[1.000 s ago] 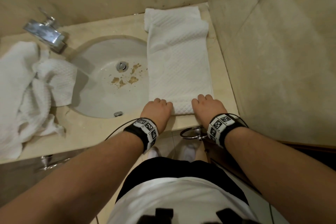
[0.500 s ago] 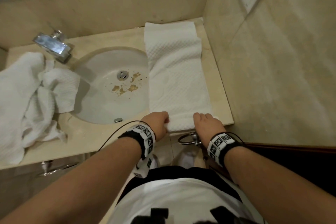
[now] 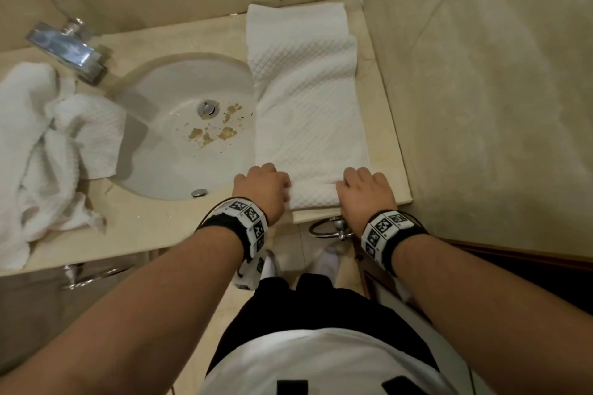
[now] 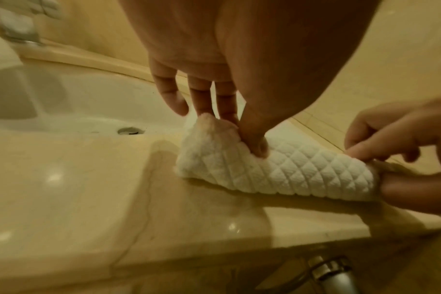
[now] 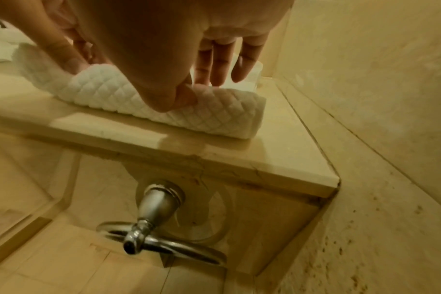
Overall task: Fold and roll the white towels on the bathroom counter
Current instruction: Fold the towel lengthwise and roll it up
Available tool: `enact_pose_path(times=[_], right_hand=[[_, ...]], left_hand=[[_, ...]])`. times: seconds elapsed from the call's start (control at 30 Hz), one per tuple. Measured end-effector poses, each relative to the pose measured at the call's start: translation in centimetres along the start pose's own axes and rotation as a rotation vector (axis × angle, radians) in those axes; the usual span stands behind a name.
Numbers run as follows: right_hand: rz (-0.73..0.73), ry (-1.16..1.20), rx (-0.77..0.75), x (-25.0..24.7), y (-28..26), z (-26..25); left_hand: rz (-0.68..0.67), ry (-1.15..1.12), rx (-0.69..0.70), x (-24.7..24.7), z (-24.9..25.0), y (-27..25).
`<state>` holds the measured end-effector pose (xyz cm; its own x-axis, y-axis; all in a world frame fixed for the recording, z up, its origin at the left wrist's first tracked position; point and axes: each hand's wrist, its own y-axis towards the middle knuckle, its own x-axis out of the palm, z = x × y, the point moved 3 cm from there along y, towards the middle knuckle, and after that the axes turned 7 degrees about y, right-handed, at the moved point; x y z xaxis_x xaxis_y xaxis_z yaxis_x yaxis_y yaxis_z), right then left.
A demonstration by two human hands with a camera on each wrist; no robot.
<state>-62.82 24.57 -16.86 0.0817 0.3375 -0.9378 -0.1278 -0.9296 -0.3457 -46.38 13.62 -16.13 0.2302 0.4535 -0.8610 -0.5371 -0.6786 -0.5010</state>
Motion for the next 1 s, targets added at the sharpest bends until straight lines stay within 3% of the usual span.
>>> enact_pose_path(times=[0.1,0.3,0.43,0.6,0.77,1.0], right_hand=[[0.067,0.004,-0.08,1.1,0.1,0.2],[0.205,-0.009,-0.057,1.9,0.3,0.5],[0.141,-0.006,-0.031,1.7,1.1,0.4],[0.086,0.03,0.006,1.1,1.6,0.6],[0.247,0.1,0.004,0.9,0.5,-0.7],[0.055,0.138,0.051,4.0,-0.2,-2.5]], left_hand=[[0.068,0.048,-0.047,0.4,-0.1,-0.3],[0.396,0.151,0.026,4.1,2.6,-3.7],[0.274,0.108,0.029,6.9,4.2,-4.8],[0.213,0.118,0.063,5.7,2.9,-1.8],[0.148,0.106,0.032,4.5,2.6,0.1],[0.141,0.067,-0.004,4.3,2.7,0.3]])
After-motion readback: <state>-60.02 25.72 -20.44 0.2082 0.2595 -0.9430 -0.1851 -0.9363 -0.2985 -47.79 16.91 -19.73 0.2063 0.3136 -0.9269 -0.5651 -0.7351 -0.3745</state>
